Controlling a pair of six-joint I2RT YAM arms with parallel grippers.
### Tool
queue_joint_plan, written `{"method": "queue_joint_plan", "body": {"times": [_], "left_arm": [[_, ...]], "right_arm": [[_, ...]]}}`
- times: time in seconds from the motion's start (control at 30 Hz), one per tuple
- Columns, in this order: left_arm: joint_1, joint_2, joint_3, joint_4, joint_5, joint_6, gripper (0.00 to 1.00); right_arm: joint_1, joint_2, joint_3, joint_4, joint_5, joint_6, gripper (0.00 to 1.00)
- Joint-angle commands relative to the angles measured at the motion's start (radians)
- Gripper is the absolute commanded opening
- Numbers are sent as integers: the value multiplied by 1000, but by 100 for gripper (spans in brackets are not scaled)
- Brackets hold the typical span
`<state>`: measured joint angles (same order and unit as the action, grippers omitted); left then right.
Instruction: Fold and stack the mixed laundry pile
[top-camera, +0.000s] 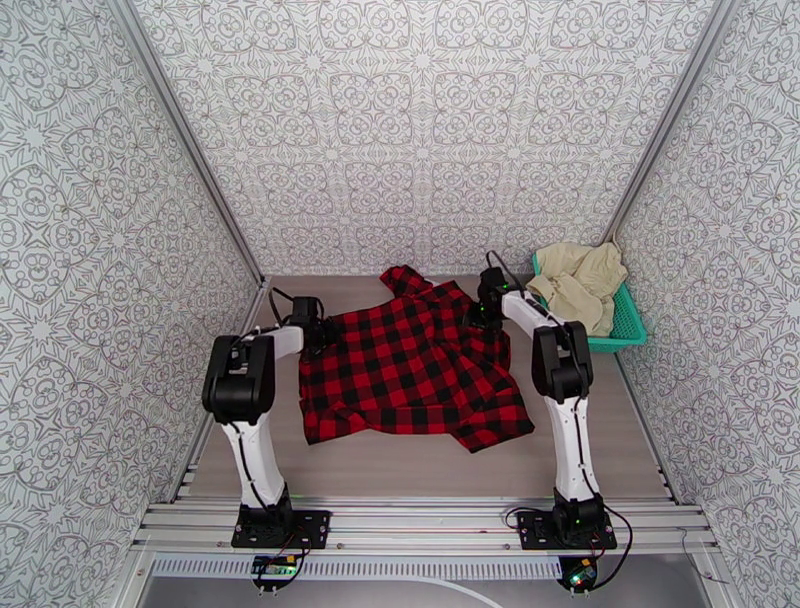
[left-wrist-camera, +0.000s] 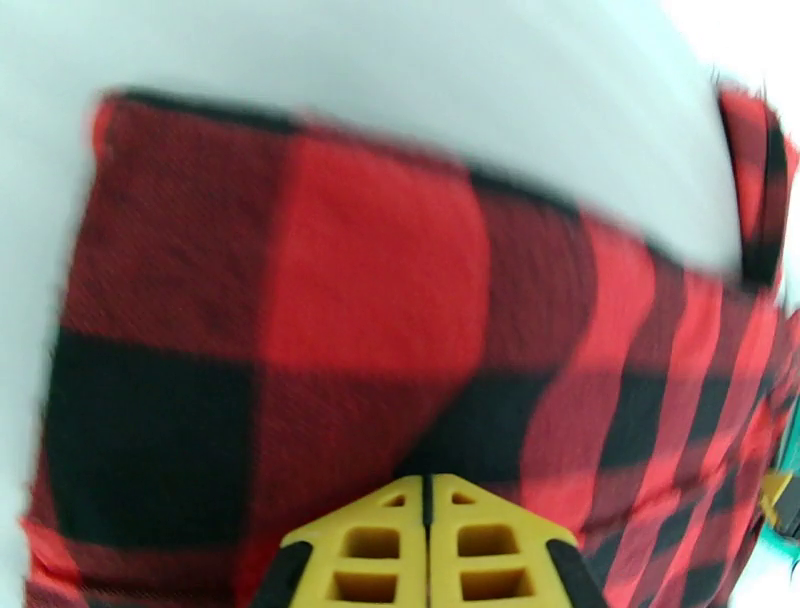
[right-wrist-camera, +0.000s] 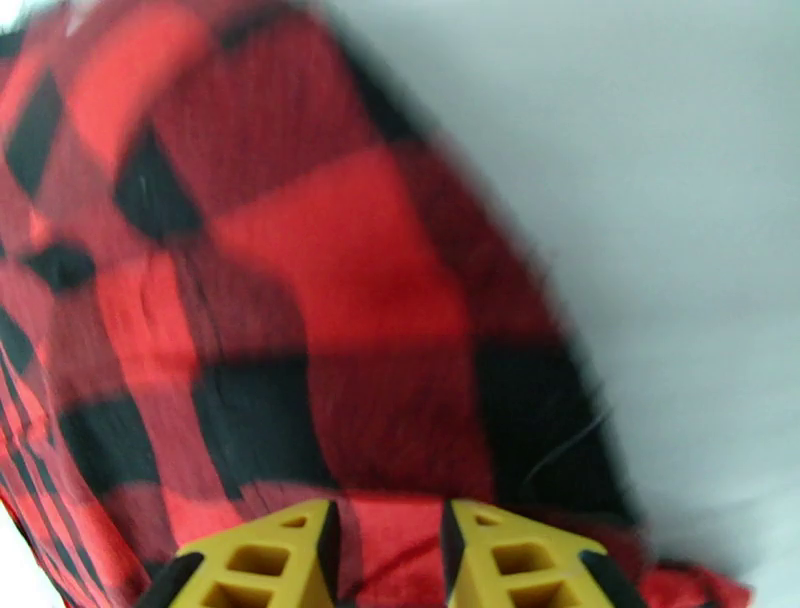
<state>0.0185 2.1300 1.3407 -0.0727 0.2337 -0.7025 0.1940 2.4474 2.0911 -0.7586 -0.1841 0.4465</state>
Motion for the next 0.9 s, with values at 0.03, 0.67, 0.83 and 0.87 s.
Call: {"method": "queue_joint_plan", "body": {"times": [0.03,0.67,0.83,0.87], "left_arm": [[19,146,121,19,40,-68,1],[43,-218,36,-23,78,137,26],[0,-435,-174,-199,-27,195,38],[-16,-477,-219,-238,-56,195,42]], "right_arm": [[-23,145,175,-96,-11,60,35],[-98,-178,-71,77,-110,37,41],[-75,-462,-478,195,-116,35,43],[-60,-508,-547,199,-112,25,43]]}}
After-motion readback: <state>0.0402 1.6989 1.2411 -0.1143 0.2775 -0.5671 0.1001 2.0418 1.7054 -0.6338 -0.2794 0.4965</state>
